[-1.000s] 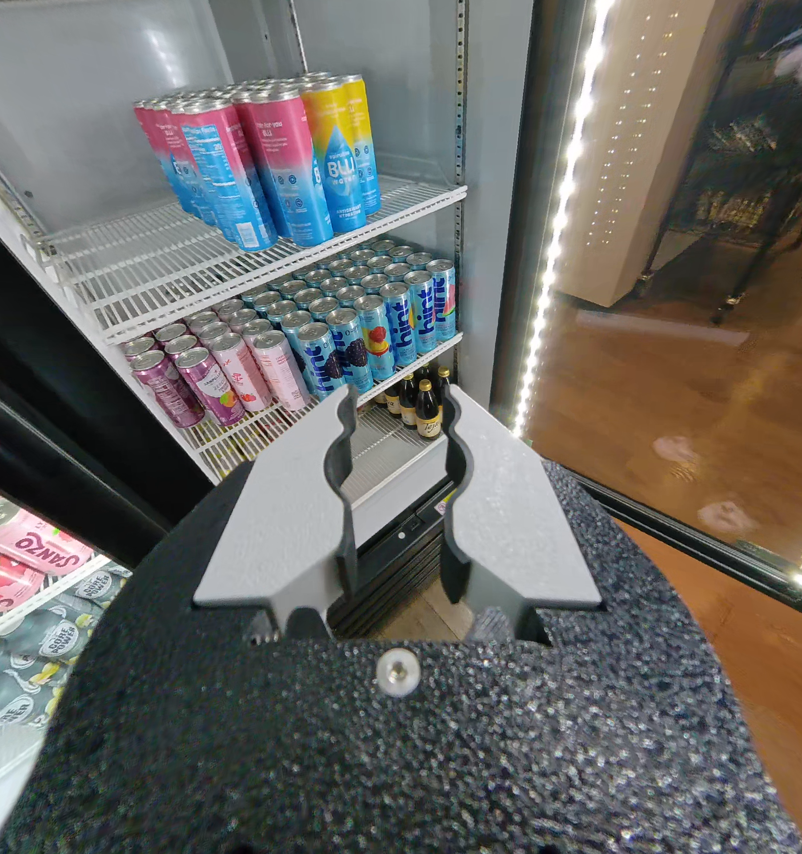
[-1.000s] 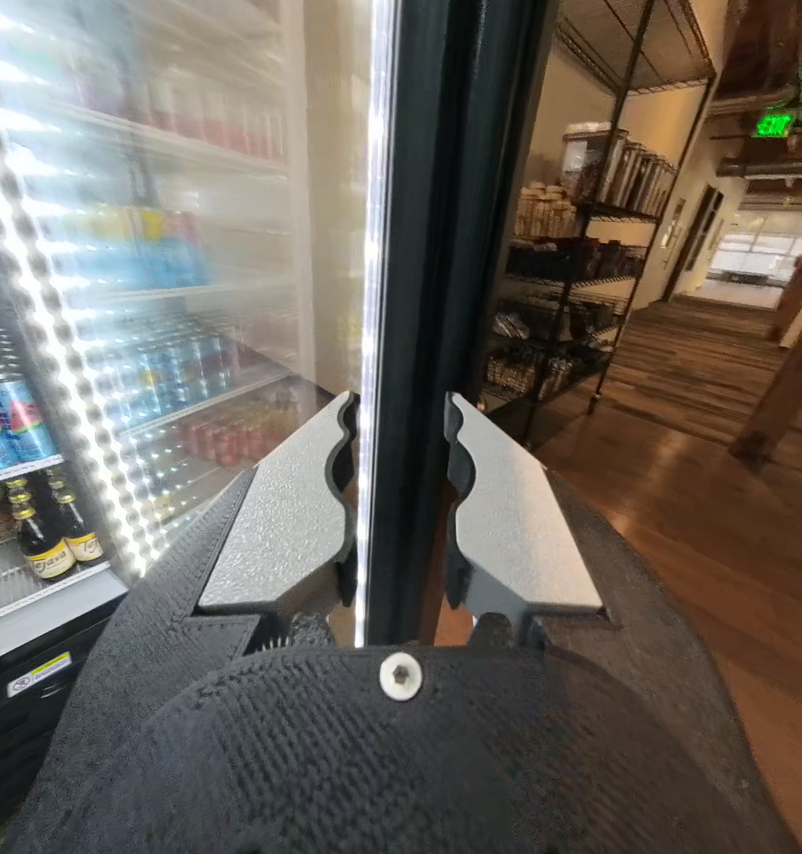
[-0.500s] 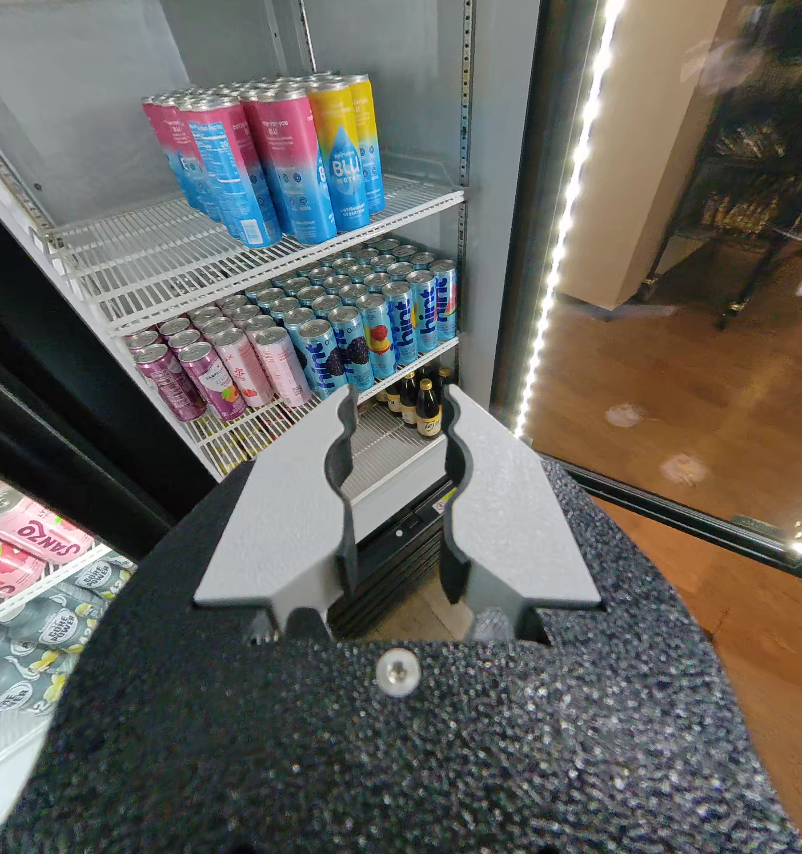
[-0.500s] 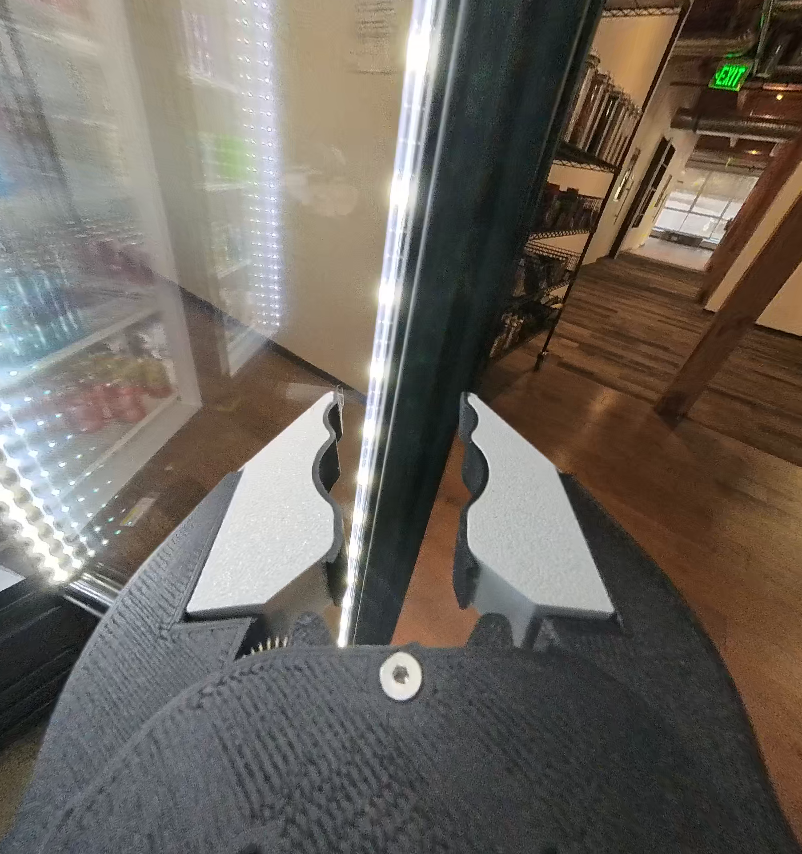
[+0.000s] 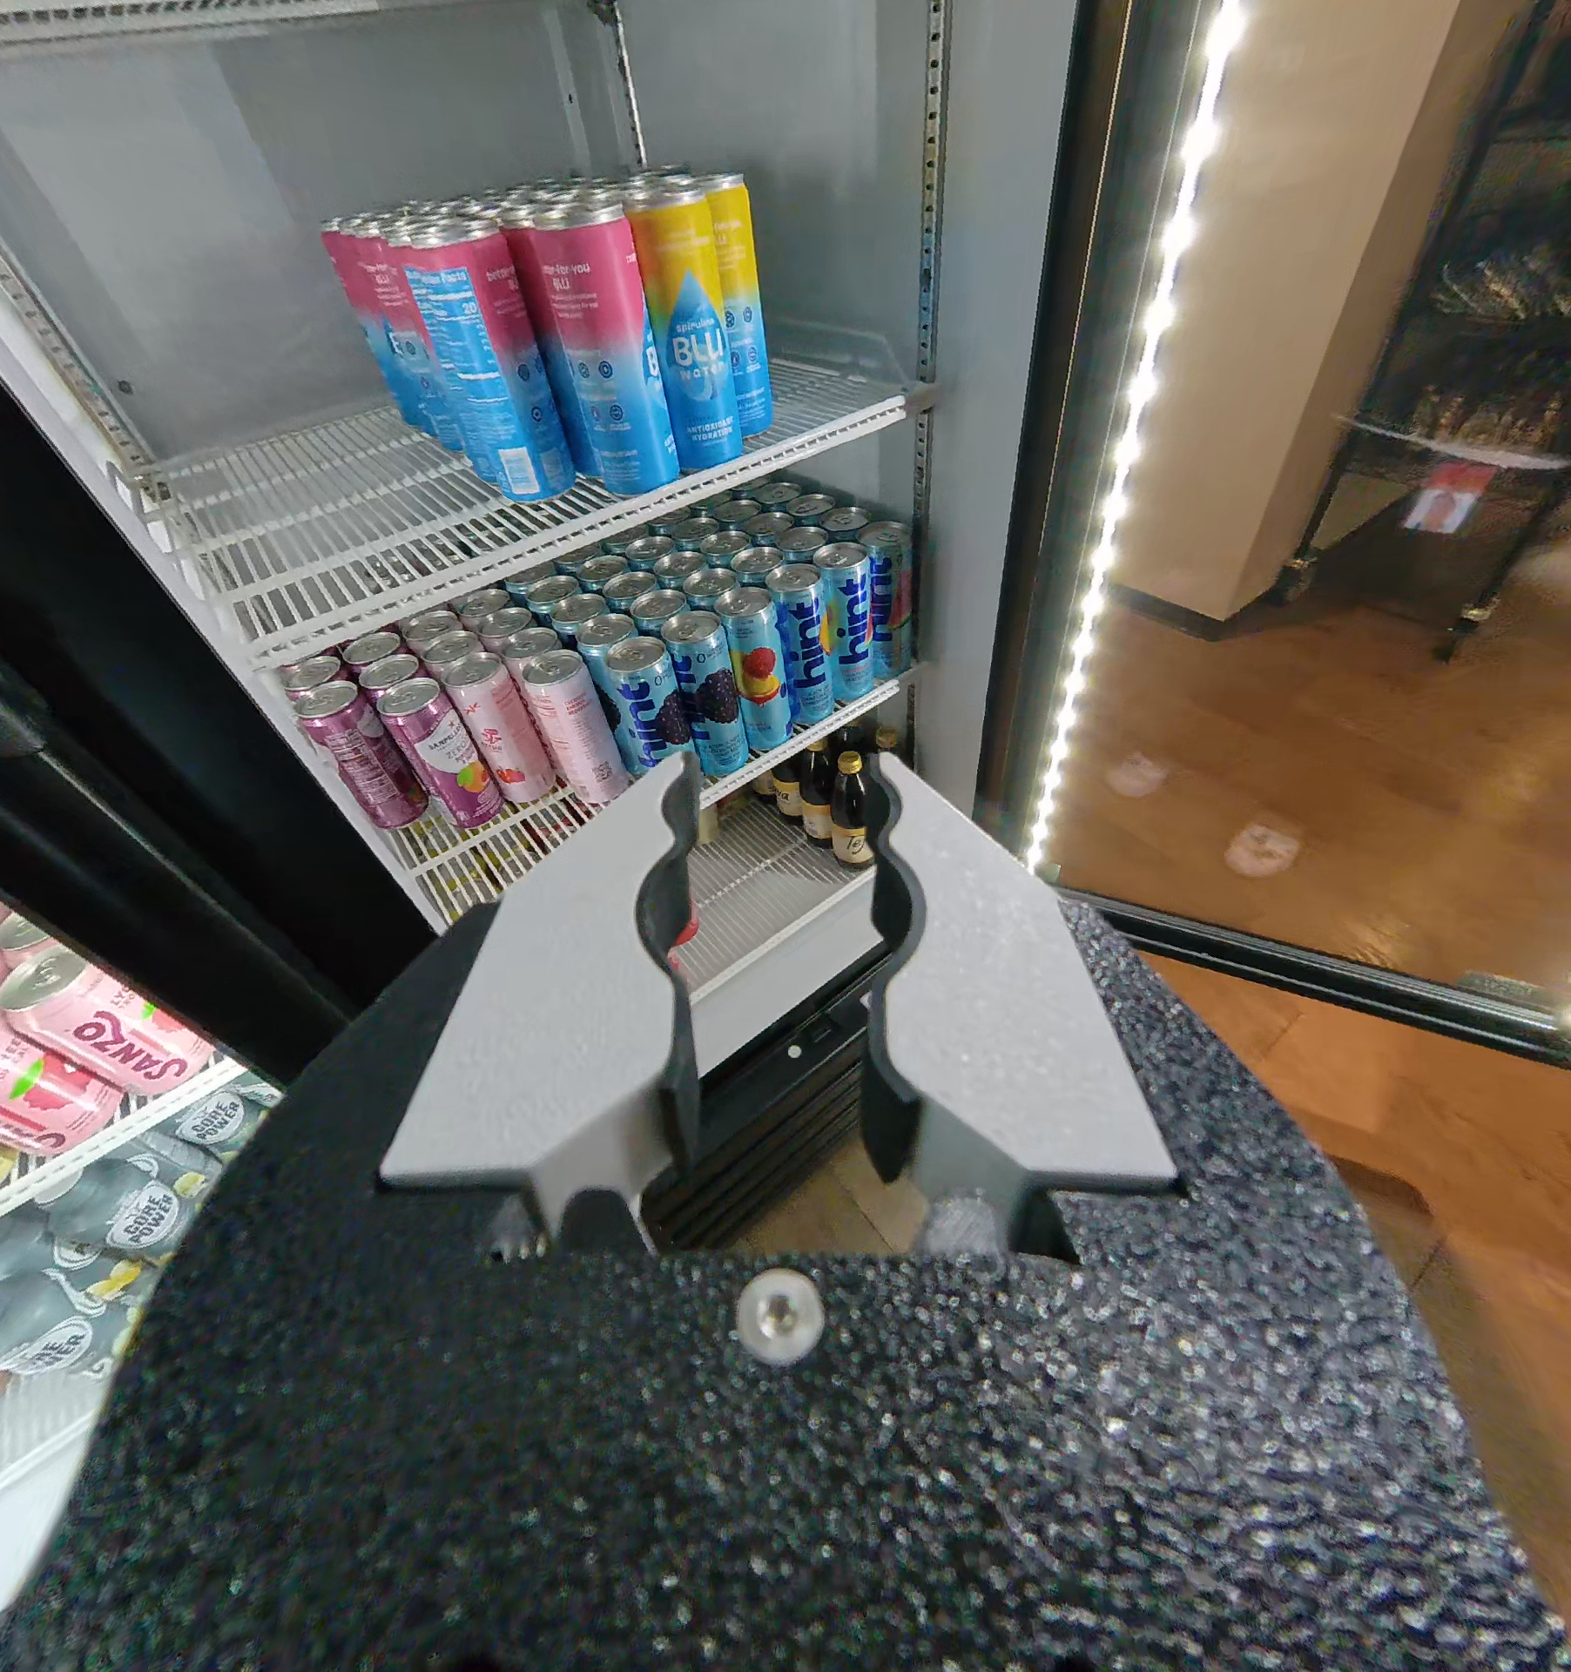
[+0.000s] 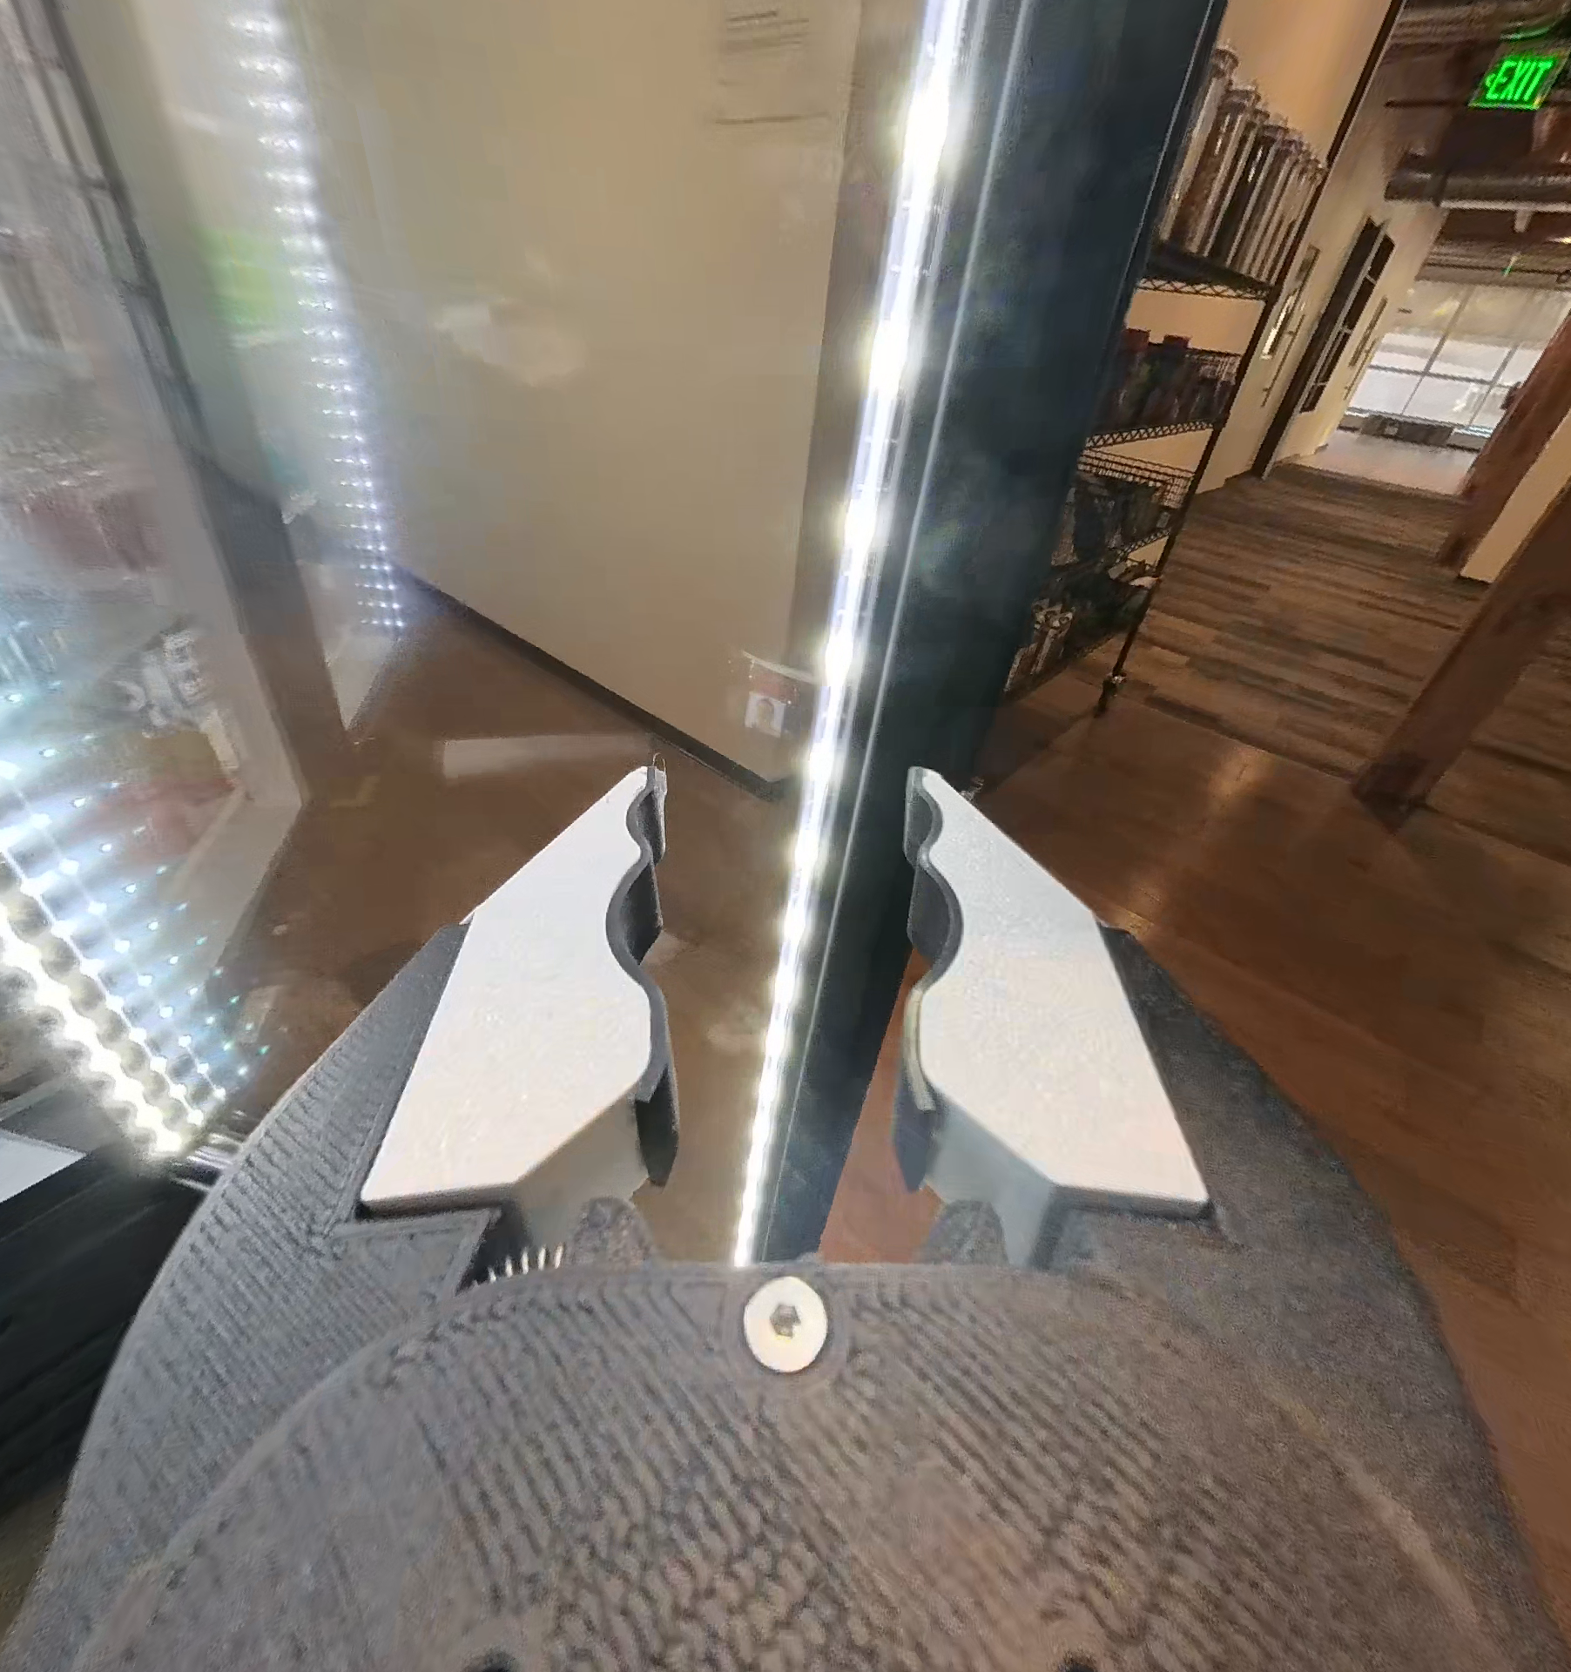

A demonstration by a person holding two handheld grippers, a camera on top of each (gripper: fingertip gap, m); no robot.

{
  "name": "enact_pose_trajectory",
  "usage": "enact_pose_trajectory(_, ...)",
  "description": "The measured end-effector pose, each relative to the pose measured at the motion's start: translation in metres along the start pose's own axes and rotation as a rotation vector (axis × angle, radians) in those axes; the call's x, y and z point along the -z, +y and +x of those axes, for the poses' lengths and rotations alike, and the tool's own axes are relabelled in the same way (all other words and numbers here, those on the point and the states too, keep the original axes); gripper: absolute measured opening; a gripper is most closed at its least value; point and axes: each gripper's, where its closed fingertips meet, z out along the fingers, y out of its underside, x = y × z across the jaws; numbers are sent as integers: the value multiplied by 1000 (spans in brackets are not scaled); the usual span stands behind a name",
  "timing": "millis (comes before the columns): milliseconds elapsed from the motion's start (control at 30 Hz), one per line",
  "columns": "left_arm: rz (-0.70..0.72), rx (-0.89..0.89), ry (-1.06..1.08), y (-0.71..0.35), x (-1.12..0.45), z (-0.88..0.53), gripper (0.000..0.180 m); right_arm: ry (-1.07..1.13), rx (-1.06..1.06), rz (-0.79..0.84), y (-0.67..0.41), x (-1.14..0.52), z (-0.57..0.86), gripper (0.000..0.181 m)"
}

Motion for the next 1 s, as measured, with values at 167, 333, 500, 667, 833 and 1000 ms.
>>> enact_pose_trajectory(167,-5,1,-1,1,-1,4,33,-20,-5,-7,7,0,-5,52)
enact_pose_trajectory(333,0,-7,13,-3,-3,16,33,-39,0,-14,12,-1,-8,51)
enact_pose_trajectory(500,13,-11,24,-8,-9,26,34,-65,18,-25,16,1,-11,50)
enact_pose_trajectory(667,22,-20,15,-14,-17,28,34,-112,24,-32,19,-5,-22,50)
enact_pose_trajectory(833,43,-28,-7,-22,-23,27,35,-174,28,-25,17,-15,-45,51)
enact_pose_trajectory(1000,55,-43,-13,-28,-35,31,37,-258,36,-24,18,-31,-84,51)
